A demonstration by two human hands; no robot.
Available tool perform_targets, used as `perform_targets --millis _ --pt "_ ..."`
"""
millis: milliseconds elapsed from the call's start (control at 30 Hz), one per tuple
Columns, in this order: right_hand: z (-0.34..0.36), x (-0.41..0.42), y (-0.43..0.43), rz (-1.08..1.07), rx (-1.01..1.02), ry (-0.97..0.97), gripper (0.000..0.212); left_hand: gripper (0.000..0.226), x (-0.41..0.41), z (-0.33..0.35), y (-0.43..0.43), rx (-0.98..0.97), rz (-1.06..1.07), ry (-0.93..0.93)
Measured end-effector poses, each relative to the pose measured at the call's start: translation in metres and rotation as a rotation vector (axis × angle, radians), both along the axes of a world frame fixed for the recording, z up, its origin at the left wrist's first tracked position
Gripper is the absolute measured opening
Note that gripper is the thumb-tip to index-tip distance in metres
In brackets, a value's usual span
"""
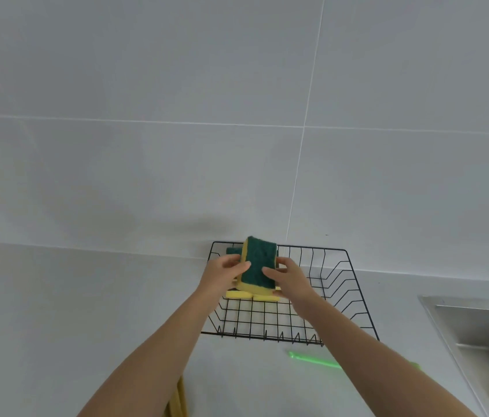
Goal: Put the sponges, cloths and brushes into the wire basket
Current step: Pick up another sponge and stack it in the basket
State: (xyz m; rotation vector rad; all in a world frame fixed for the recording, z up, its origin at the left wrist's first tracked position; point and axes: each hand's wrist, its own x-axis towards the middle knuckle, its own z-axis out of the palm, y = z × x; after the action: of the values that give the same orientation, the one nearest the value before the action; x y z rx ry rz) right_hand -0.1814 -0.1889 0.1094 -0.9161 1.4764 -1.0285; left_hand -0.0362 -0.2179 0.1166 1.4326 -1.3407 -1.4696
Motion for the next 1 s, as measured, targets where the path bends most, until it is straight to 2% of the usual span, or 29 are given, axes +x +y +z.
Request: perform_targets --millis 167,300,433,633,900,1000 --pt "0.001 -0.002 -0.043 0.004 -0.040 0.141 0.041 0.025 -0.013 0.003 -0.040 -0.080 -0.025 -0.165" --pt "-0.011 -0.004 -0.069 0.036 -0.015 0.224 0.034 0.025 -0.021 -0.010 -0.067 -0.080 -0.007 -0.244" --pt "-0.030 -0.004 -0.081 0.079 0.032 0.294 0.033 0.024 -0.023 -0.030 -0.081 -0.057 -0.041 -0.329" --pt "-0.049 -0.002 -0.086 0.157 0.061 0.379 0.029 0.026 -0.024 -0.048 -0.085 -0.125 -0.081 -0.530" --pt "-0.049 -0.003 -0.089 0.215 0.088 0.476 0.028 0.026 -0.026 -0.053 -0.084 -0.216 -0.088 -0.607" --pt "-0.040 -0.004 -0.085 0.239 0.044 0.580 0.028 0.037 -0.023 -0.051 -0.081 -0.256 -0.101 -0.617"
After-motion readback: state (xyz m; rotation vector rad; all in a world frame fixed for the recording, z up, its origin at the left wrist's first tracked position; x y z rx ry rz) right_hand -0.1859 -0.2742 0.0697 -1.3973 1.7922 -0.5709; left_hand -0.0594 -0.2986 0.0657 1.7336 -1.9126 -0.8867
